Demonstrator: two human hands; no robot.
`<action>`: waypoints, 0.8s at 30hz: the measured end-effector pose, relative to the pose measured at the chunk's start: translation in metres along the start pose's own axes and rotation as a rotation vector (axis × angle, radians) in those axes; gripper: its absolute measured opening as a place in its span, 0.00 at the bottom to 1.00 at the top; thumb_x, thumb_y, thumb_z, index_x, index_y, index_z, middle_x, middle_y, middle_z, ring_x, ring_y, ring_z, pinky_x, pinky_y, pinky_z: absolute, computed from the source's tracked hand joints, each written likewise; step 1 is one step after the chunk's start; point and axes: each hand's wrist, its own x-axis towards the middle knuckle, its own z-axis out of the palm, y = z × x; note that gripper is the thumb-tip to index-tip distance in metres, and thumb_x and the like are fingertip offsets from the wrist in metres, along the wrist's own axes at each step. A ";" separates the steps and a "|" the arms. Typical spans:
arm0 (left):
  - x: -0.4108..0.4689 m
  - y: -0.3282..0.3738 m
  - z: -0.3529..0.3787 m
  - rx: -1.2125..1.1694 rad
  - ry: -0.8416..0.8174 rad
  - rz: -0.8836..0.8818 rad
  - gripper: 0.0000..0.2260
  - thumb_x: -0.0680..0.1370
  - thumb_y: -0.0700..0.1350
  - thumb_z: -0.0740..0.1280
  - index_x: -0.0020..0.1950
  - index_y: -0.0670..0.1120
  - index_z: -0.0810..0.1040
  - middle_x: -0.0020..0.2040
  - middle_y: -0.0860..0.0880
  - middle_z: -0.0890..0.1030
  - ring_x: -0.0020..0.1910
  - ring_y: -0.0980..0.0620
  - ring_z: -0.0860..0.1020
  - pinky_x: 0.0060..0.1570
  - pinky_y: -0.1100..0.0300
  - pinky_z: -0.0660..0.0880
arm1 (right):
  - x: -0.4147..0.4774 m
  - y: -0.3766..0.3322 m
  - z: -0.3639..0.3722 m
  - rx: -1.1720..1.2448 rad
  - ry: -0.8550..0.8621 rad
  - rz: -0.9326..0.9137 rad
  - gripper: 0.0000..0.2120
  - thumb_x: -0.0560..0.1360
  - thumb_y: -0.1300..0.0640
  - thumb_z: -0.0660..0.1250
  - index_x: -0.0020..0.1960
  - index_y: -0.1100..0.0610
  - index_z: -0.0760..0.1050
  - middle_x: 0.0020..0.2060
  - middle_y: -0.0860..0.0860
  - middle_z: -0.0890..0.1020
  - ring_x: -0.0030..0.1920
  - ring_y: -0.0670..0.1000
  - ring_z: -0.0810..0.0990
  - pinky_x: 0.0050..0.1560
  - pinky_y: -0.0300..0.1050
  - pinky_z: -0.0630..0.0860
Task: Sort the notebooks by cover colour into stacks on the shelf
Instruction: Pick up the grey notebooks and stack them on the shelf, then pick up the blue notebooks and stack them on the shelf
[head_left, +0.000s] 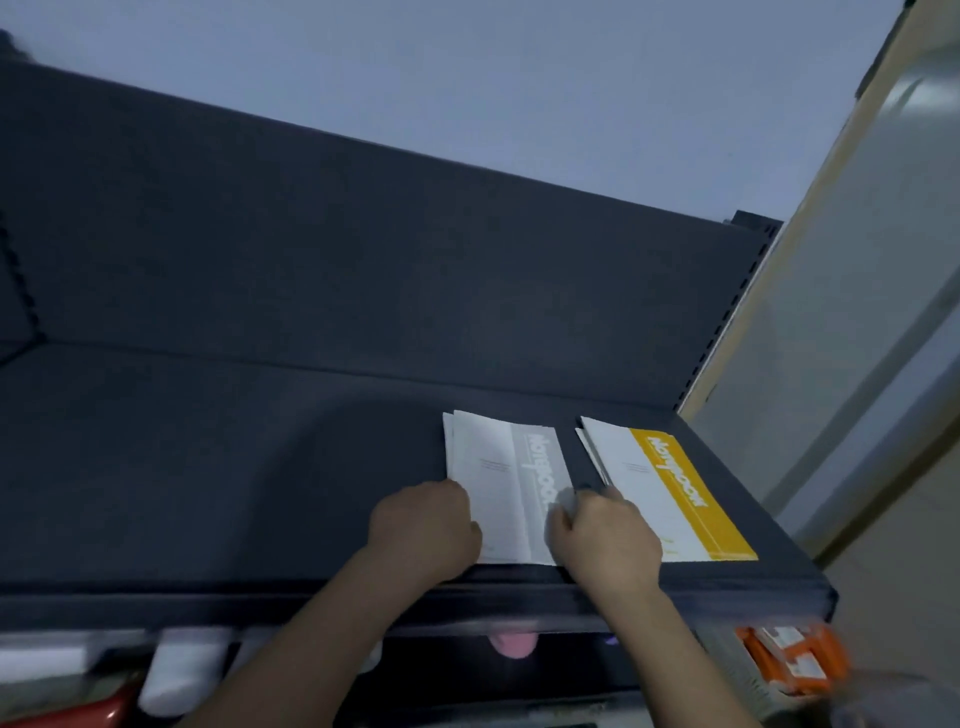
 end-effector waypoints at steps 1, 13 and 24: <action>0.000 -0.001 0.000 0.015 0.009 -0.005 0.15 0.80 0.52 0.57 0.60 0.45 0.74 0.57 0.49 0.78 0.50 0.51 0.76 0.48 0.60 0.74 | 0.000 0.000 0.000 -0.021 0.025 -0.026 0.14 0.78 0.50 0.57 0.54 0.56 0.76 0.53 0.54 0.76 0.55 0.56 0.75 0.39 0.44 0.68; -0.071 -0.109 -0.054 0.211 0.485 -0.291 0.14 0.78 0.53 0.61 0.59 0.48 0.77 0.57 0.49 0.77 0.59 0.47 0.75 0.50 0.53 0.76 | 0.002 -0.109 0.001 0.267 0.027 -0.555 0.19 0.77 0.46 0.62 0.65 0.52 0.73 0.60 0.51 0.75 0.63 0.54 0.72 0.60 0.50 0.69; -0.200 -0.247 -0.102 0.510 0.632 -0.647 0.13 0.76 0.51 0.63 0.58 0.47 0.75 0.54 0.49 0.78 0.57 0.46 0.76 0.51 0.53 0.71 | -0.076 -0.291 0.004 0.274 -0.045 -1.048 0.22 0.79 0.46 0.59 0.70 0.52 0.67 0.63 0.51 0.72 0.64 0.53 0.69 0.63 0.49 0.66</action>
